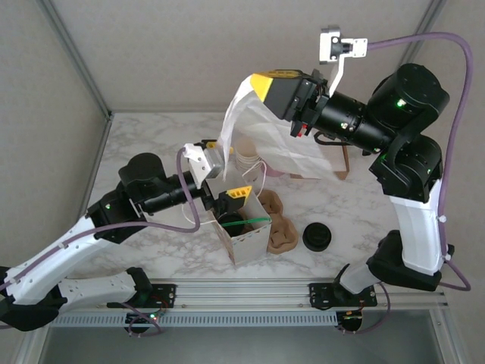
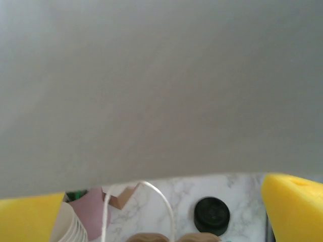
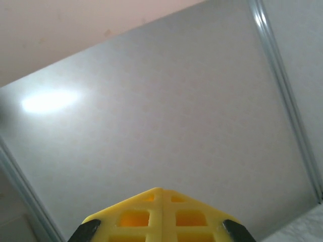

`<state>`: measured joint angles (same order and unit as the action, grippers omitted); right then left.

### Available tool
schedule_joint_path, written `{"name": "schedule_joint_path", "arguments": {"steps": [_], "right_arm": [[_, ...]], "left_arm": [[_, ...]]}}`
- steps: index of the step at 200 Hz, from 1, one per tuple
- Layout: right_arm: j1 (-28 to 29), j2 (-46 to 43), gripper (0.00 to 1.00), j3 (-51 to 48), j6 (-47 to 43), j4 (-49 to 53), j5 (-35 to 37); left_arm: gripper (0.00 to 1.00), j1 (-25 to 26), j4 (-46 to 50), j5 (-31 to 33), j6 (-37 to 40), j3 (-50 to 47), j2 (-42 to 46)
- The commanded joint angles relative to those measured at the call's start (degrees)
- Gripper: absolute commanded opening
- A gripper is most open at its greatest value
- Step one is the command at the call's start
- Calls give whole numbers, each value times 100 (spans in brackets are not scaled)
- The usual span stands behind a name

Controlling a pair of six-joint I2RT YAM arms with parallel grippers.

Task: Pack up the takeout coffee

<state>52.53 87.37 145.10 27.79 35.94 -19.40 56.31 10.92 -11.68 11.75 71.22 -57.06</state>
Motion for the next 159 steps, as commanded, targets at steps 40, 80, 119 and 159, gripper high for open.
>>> {"name": "schedule_joint_path", "arguments": {"steps": [40,80,119,159], "right_arm": [[657,202,0,497,-441,19,375],[1142,107,0,-46,-395,-348,377],[1868,287,0,-126,-416,-360,556],[2559,551,0,-119,-594,-521,884]], "left_arm": [[100,-3,-1738,1605,-425,-416,131],[100,-114,-1998,1981,-953,-666,359],[100,-111,-1681,2118,-1197,-733,938],[100,-112,-1229,2442,-1308,-833,1604]]}}
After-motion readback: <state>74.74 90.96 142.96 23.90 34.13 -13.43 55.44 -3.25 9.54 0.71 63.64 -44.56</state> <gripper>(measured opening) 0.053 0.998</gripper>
